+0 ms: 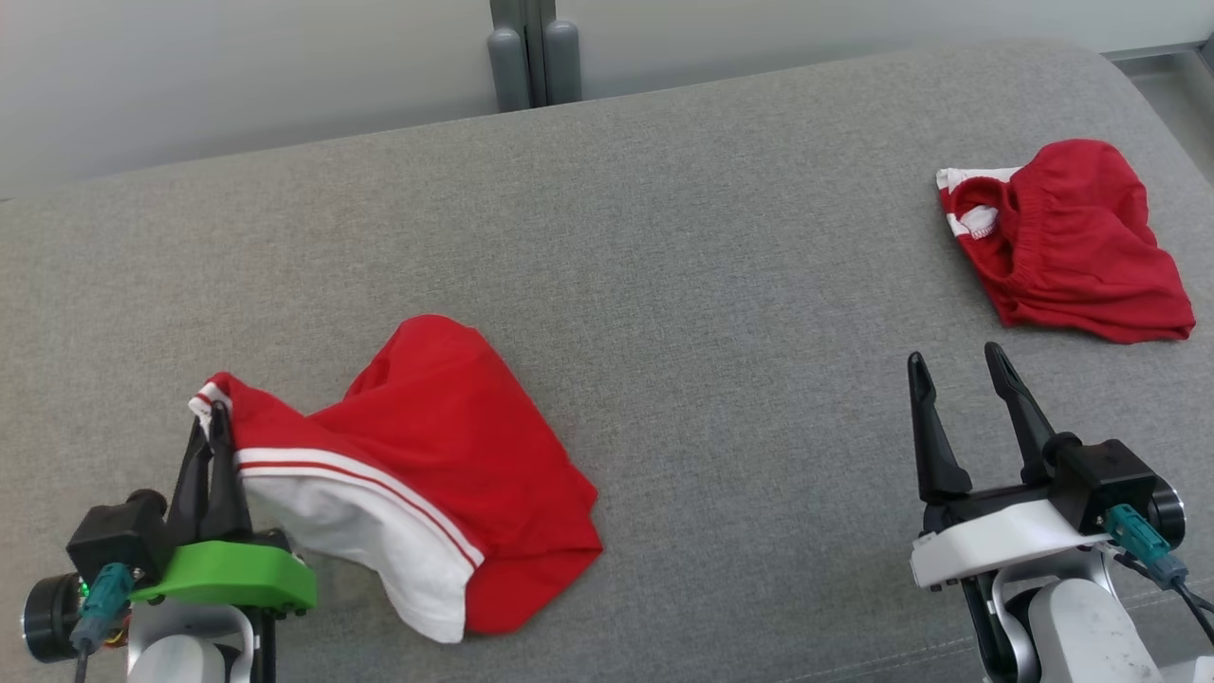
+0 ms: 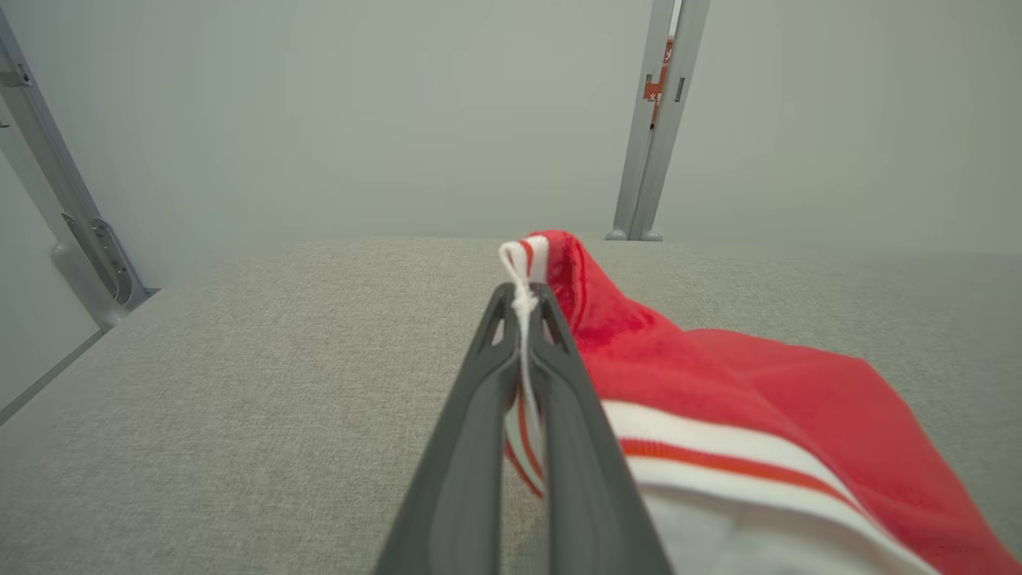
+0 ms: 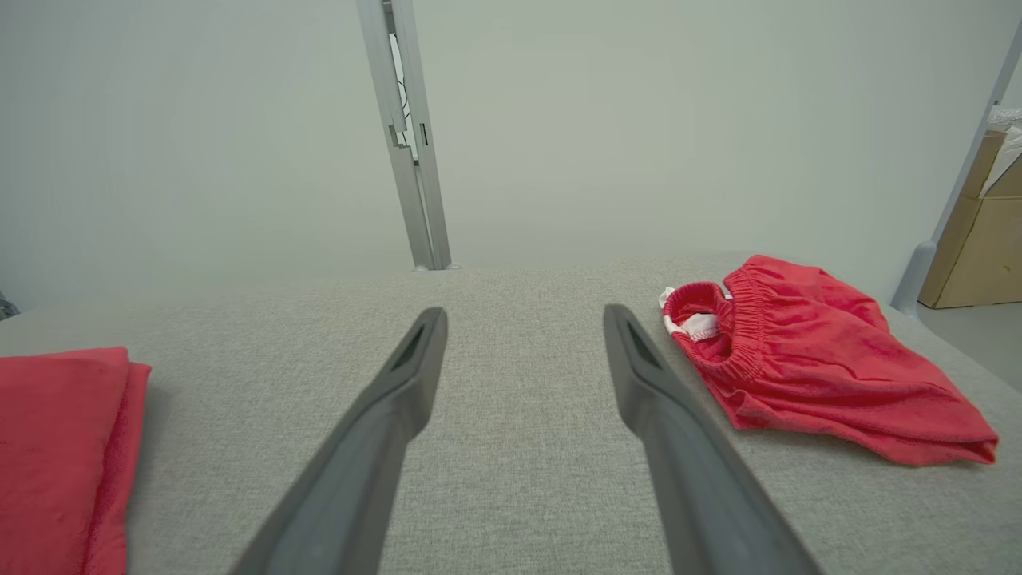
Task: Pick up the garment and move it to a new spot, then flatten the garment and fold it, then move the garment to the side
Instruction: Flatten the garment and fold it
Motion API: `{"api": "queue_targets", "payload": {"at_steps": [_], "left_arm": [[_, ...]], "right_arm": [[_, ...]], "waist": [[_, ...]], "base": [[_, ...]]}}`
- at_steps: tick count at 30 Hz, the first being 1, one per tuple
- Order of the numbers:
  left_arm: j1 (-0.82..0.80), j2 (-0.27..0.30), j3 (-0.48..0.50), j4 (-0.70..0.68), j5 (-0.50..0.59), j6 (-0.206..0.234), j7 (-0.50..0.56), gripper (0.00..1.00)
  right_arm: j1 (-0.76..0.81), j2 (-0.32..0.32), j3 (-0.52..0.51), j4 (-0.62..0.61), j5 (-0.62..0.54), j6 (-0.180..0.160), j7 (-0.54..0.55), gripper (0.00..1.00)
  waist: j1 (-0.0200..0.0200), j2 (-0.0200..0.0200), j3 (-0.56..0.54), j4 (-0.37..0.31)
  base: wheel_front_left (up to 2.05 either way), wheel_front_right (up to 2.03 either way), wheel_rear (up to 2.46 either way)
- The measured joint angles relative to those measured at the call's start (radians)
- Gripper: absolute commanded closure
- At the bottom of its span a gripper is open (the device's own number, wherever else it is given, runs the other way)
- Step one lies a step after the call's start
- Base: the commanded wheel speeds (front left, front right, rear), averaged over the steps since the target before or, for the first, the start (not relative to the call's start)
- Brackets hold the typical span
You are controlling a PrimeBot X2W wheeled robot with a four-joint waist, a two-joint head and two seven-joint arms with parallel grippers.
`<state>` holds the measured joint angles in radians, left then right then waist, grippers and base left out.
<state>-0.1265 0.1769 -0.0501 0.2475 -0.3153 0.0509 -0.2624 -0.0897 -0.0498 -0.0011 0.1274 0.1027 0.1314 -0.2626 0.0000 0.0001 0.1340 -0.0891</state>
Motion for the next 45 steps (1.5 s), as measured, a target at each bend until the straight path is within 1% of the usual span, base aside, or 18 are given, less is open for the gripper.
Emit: {"api": "queue_targets", "payload": {"at_steps": [5,6,7,8,9,14,21,27,34,38,42,45], "left_arm": [[-0.022,-0.015,0.08,0.071,0.001,-0.022,0.0,1.0],[-0.027,-0.017,0.085,0.084,0.005,-0.027,0.0,0.91],[-0.032,-0.02,0.091,0.099,0.01,-0.035,0.0,0.69],[-0.036,-0.024,0.098,0.115,0.012,-0.041,0.0,0.26],[-0.039,-0.026,0.103,0.128,0.016,-0.044,0.0,0.0],[-0.052,-0.037,0.153,0.139,0.028,-0.061,0.0,0.0],[-0.034,-0.063,0.201,0.062,0.06,-0.097,0.0,0.0],[0.032,-0.099,0.183,0.002,0.078,-0.123,0.0,0.0],[0.097,-0.122,0.13,-0.028,0.083,-0.133,0.0,0.0],[0.11,-0.125,0.093,-0.044,0.081,-0.134,0.0,0.0],[0.112,-0.126,0.06,-0.061,0.079,-0.13,0.0,0.0],[0.113,-0.126,0.032,-0.075,0.069,-0.126,0.0,0.0]], "right_arm": [[-0.004,0.0,0.006,0.001,-0.001,0.0,0.0,0.0],[-0.005,0.0,0.007,0.002,-0.001,0.0,0.0,0.0],[-0.007,0.0,0.007,0.002,-0.001,0.0,0.0,0.0],[-0.007,0.0,0.008,0.002,-0.001,0.0,0.0,0.0],[-0.007,0.0,0.009,0.003,-0.001,0.0,0.0,0.0],[-0.007,0.0,0.012,0.007,-0.001,0.0,0.0,0.0],[-0.001,0.0,0.03,0.018,0.002,0.0,0.0,0.0],[0.003,0.0,0.041,0.026,0.006,0.0,0.0,0.0],[0.02,0.0,0.075,0.05,0.008,0.0,0.0,0.0],[0.025,-0.001,0.143,0.091,0.008,0.0,0.0,0.0],[0.017,0.0,0.299,0.193,0.024,0.0,0.0,0.0],[-0.041,0.002,0.387,0.29,0.035,0.0,0.002,0.0]], "waist": [[0.0,-0.0001,0.01,-0.009],[0.0,0.0,0.011,-0.01],[0.0,0.0,0.012,-0.012],[0.0,0.0,0.012,-0.013],[0.0,0.0,0.011,-0.014],[0.0,0.0,0.005,-0.014],[0.0001,0.0,-0.014,0.003],[0.0,0.0,-0.033,0.024],[0.0,0.0,-0.051,0.05],[0.0,-0.0001,-0.06,0.076],[0.0,0.0,-0.065,0.112],[0.0,0.0,-0.064,0.144]], "base": [[0.0,0.0,0.0],[0.0,0.0,0.0],[0.0,0.0,0.0],[0.0,0.0,0.0],[0.0,0.0,0.0],[0.0,0.0,0.0],[0.0,0.0,0.0],[0.0,0.0,0.0],[0.0,0.0,0.0],[0.0,0.0,0.0],[0.0,0.0,0.0],[0.0,0.0,0.0]]}}
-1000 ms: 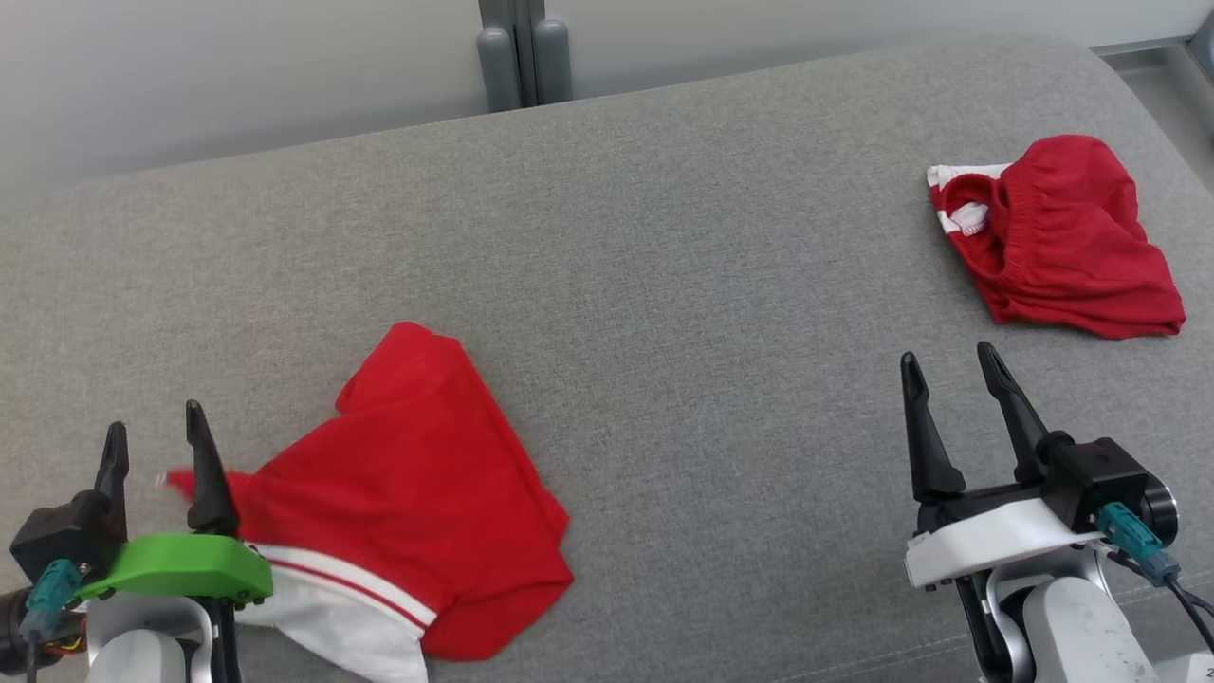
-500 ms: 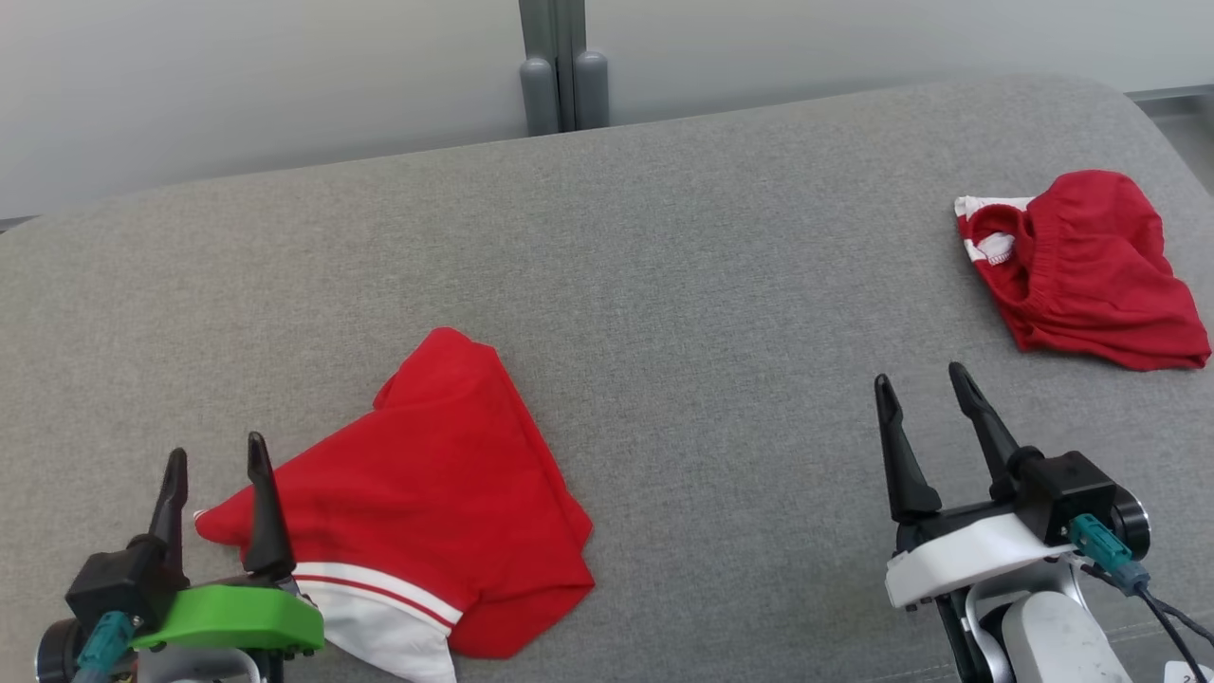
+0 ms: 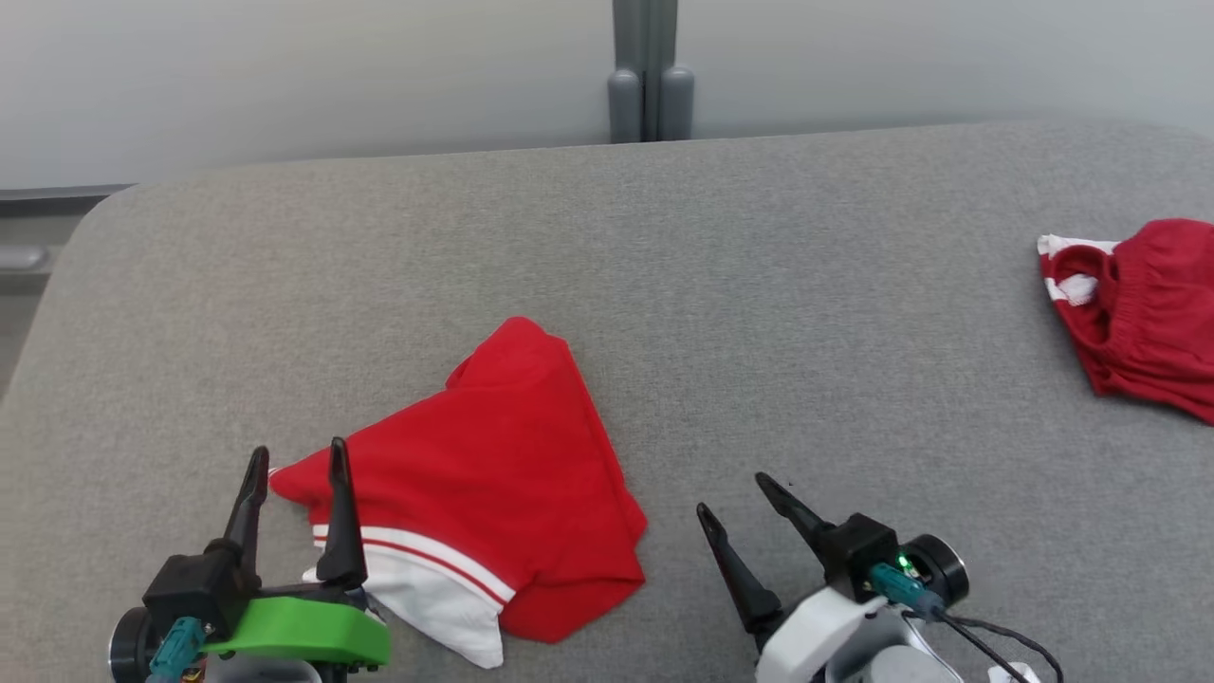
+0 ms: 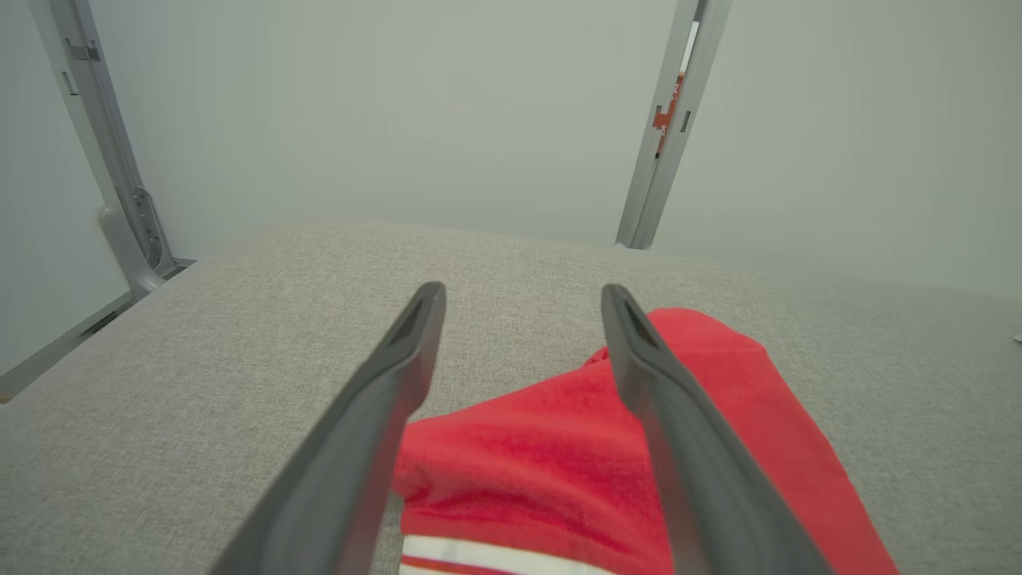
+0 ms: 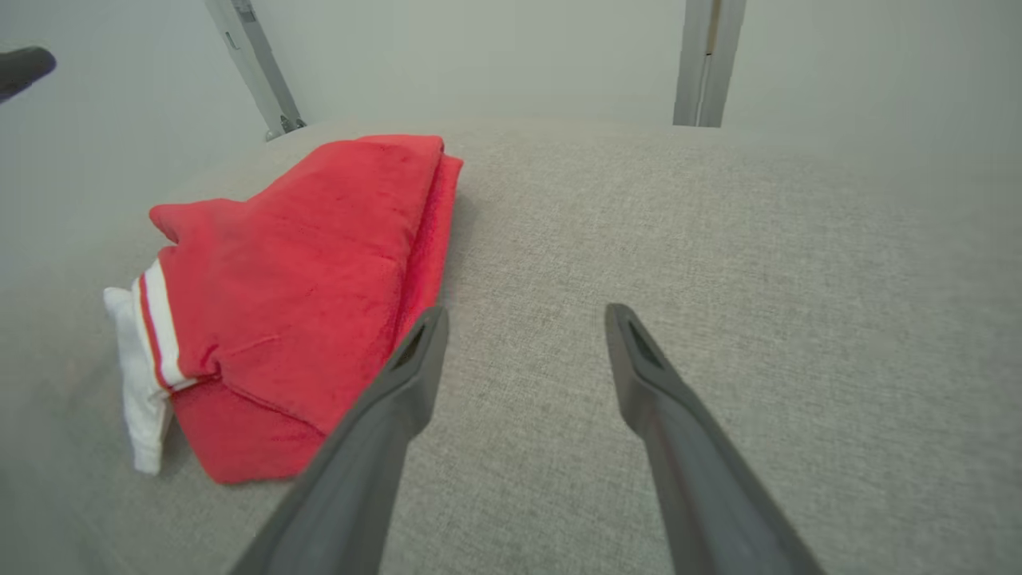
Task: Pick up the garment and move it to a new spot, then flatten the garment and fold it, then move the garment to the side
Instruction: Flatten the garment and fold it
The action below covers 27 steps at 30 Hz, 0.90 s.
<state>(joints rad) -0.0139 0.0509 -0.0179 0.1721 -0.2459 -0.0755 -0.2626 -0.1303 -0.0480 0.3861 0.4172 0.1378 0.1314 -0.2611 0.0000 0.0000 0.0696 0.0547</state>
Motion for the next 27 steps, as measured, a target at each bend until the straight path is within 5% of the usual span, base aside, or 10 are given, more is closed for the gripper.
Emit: {"api": "queue_targets", "payload": {"at_steps": [14,15,16,17,18,27], "left_arm": [[0.003,-0.001,-0.083,-0.037,-0.033,0.034,0.0,0.0],[0.003,-0.001,-0.084,-0.038,-0.034,0.036,0.0,0.0],[0.003,-0.001,-0.084,-0.039,-0.035,0.037,0.0,0.0],[0.003,-0.001,-0.084,-0.04,-0.036,0.04,0.0,0.0],[0.003,-0.001,-0.084,-0.041,-0.037,0.041,0.0,0.0],[0.005,-0.001,-0.078,-0.054,-0.047,0.054,0.0,0.0]], "right_arm": [[-0.235,-0.001,0.155,0.362,0.042,0.0,0.044,0.0],[-0.242,0.0,0.163,0.377,0.047,0.0,0.045,0.1],[-0.249,-0.001,0.169,0.387,0.053,0.0,0.048,0.52],[-0.254,0.0,0.173,0.397,0.057,0.0,0.048,0.7],[-0.26,0.0,0.175,0.407,0.064,0.0,0.047,1.0],[-0.331,0.0,0.026,0.42,0.034,0.0,0.006,1.0]], "waist": [[0.0,0.0,0.026,0.165],[0.0,0.0,0.029,0.175],[0.0,0.0,0.031,0.182],[0.0,0.0,0.034,0.19],[0.0,0.0,0.037,0.196],[0.0,0.0,0.049,0.173]], "base": [[0.0,0.0,0.0],[0.0,0.0,0.0],[0.0,0.0,0.0],[0.0,0.0,0.0],[0.0,0.0,0.0],[0.0,0.0,0.0]]}}
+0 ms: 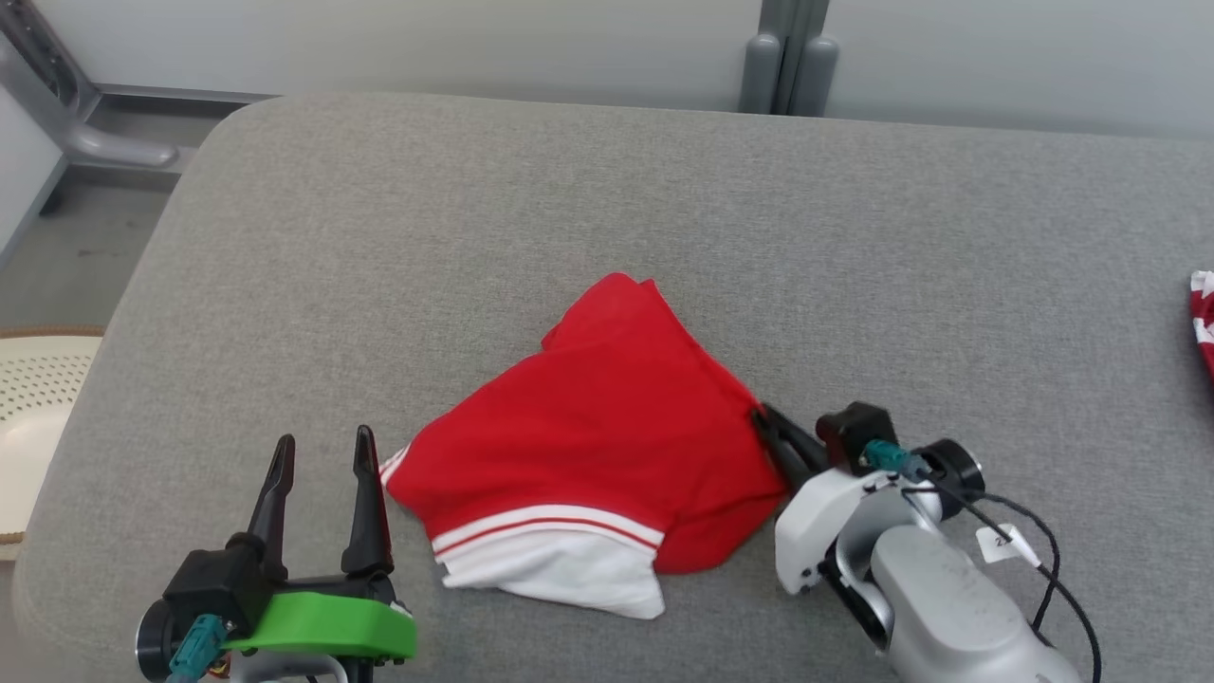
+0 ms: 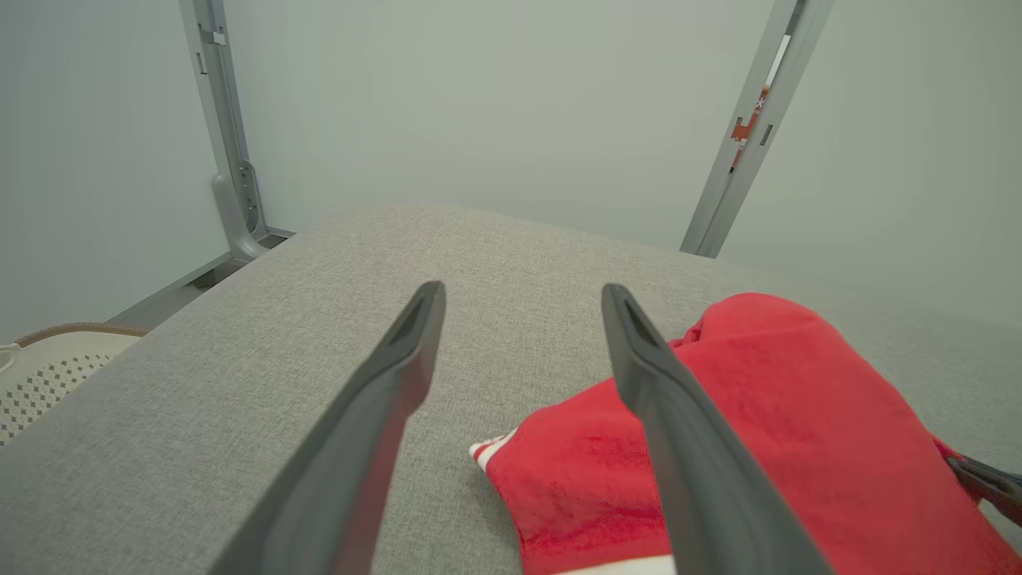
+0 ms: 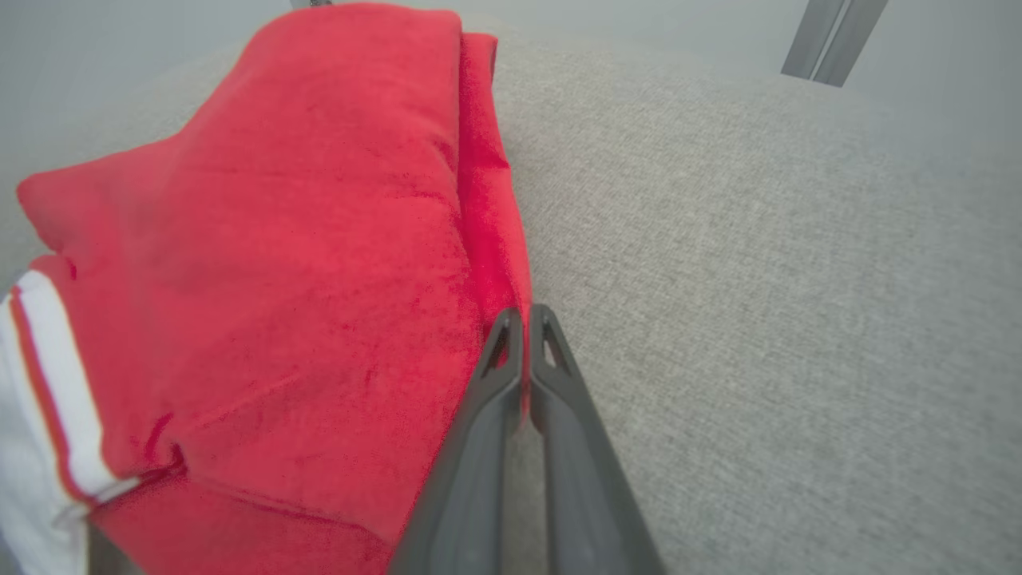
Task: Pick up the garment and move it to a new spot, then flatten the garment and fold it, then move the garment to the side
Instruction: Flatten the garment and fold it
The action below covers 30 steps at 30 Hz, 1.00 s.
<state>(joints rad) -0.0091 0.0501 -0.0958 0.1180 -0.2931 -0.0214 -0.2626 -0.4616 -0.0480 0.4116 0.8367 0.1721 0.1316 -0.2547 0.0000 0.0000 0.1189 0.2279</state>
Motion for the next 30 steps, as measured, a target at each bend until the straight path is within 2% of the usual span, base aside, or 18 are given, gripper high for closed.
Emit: {"api": "queue_targets", "payload": {"at_steps": [8,13,16,24,29,30], "left_arm": [[0.009,0.0,-0.007,-0.004,-0.005,0.004,0.0,0.0],[0.01,0.0,-0.013,-0.007,-0.008,0.006,0.0,0.0],[0.009,0.0,-0.02,-0.008,-0.011,0.005,0.0,0.0],[-0.004,0.0,-0.038,-0.007,-0.016,0.004,0.0,0.0],[-0.01,0.0,-0.037,-0.009,-0.019,0.004,0.0,0.0],[-0.012,0.0,-0.036,-0.01,-0.019,0.004,0.0,0.0]], "right_arm": [[-0.041,-0.001,-0.254,-0.153,-0.161,0.0,-0.007,1.0],[-0.064,-0.002,-0.34,-0.256,-0.239,0.0,0.025,1.0],[-0.101,-0.038,-0.37,-0.297,-0.283,0.0,0.082,1.0],[-0.175,-0.192,-0.438,-0.243,-0.298,0.0,0.203,1.0],[-0.198,-0.232,-0.491,-0.182,-0.303,0.0,0.236,1.0],[-0.203,-0.232,-0.502,-0.176,-0.309,0.0,0.236,0.91]], "waist": [[0.0,0.0,-0.007,-0.063],[0.0,0.0,-0.01,-0.092],[0.0,0.0,-0.003,-0.1],[0.0,0.0,0.018,-0.073],[0.0,0.0,0.036,-0.056],[0.0,0.0,0.04,-0.055]], "base": [[0.0,0.0,0.0],[0.0,0.0,0.0],[0.0,0.0,0.0],[0.0,0.0,0.0],[0.0,0.0,0.0],[0.0,0.0,0.0]]}}
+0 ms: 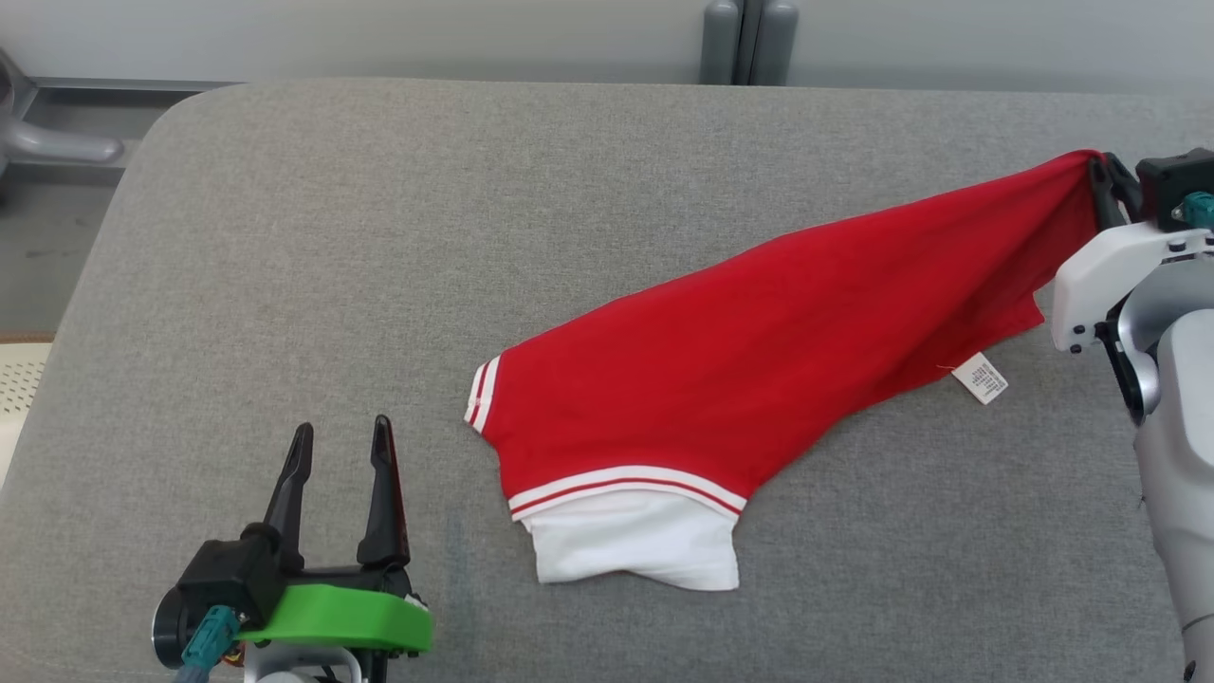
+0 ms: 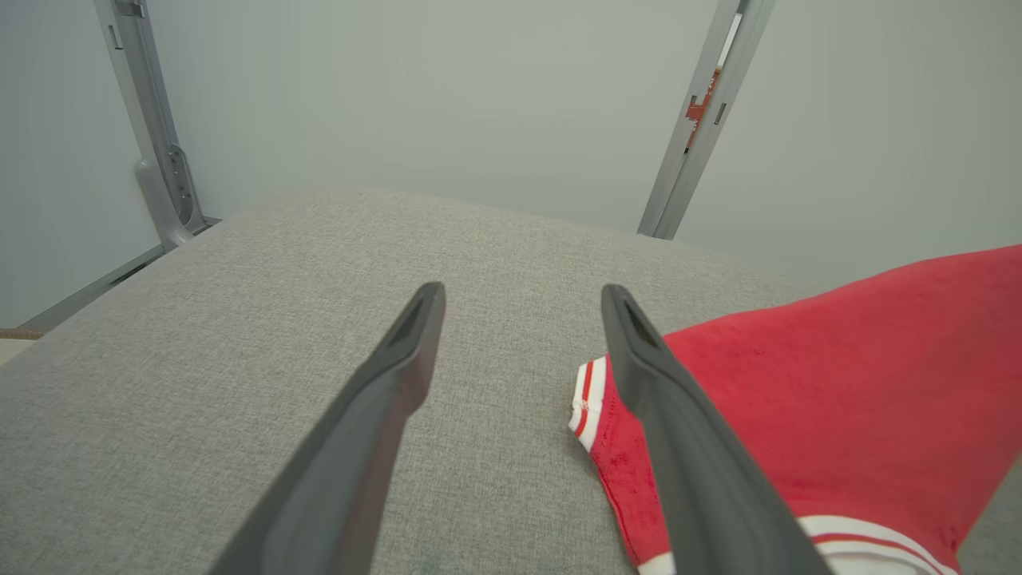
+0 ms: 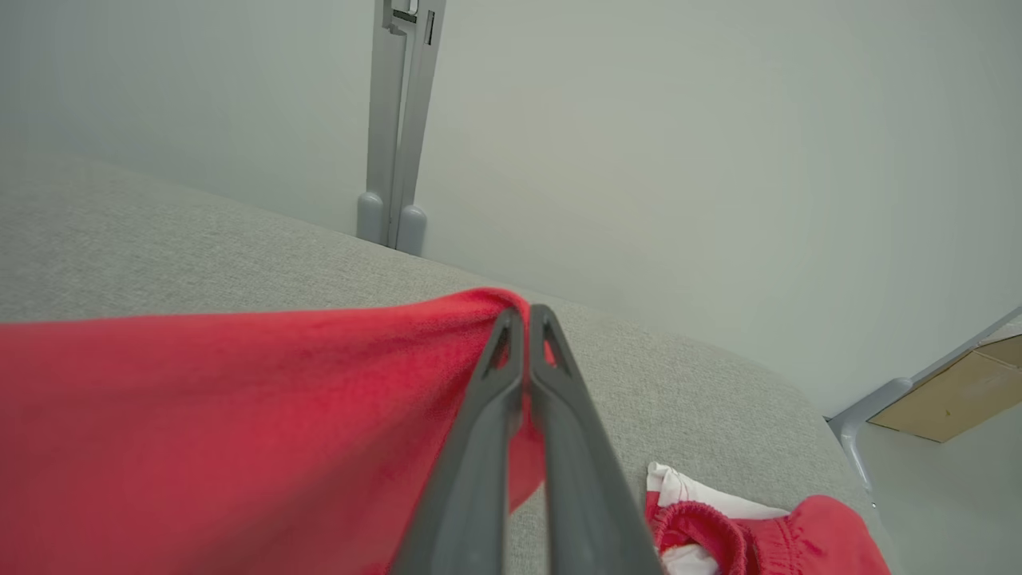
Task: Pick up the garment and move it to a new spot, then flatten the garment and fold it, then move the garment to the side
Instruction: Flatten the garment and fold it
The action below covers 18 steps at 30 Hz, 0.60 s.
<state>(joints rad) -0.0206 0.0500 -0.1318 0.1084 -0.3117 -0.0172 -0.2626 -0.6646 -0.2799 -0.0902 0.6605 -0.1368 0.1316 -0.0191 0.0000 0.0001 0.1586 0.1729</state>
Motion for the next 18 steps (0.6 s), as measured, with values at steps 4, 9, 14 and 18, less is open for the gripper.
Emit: {"api": "queue_targets", "payload": {"at_steps": [4,9,14,18], "left_arm": [[-0.002,0.0,-0.001,-0.001,0.004,0.0,0.0,0.0],[-0.006,0.0,0.003,0.001,0.008,0.0,0.0,0.0],[-0.006,0.0,0.003,0.01,0.014,-0.006,0.0,0.0],[-0.006,0.0,-0.011,0.041,0.016,-0.018,0.0,0.0]], "right_arm": [[-0.024,0.008,-0.063,0.021,-0.048,0.0,-0.025,0.0],[-0.038,0.066,-0.088,0.019,-0.082,0.0,-0.098,0.0],[-0.016,0.112,-0.056,-0.008,-0.078,0.0,-0.165,0.0],[0.052,0.148,-0.021,-0.062,-0.051,0.0,-0.198,0.0]], "waist": [[0.0,0.0,0.011,-0.002],[0.0,0.0,0.013,-0.024],[0.0,0.0,0.005,-0.055],[0.0,0.0,-0.003,-0.085]], "base": [[0.0,0.0,0.0],[0.0,0.0,0.0],[0.0,0.0,0.0],[0.0,0.0,0.0]]}}
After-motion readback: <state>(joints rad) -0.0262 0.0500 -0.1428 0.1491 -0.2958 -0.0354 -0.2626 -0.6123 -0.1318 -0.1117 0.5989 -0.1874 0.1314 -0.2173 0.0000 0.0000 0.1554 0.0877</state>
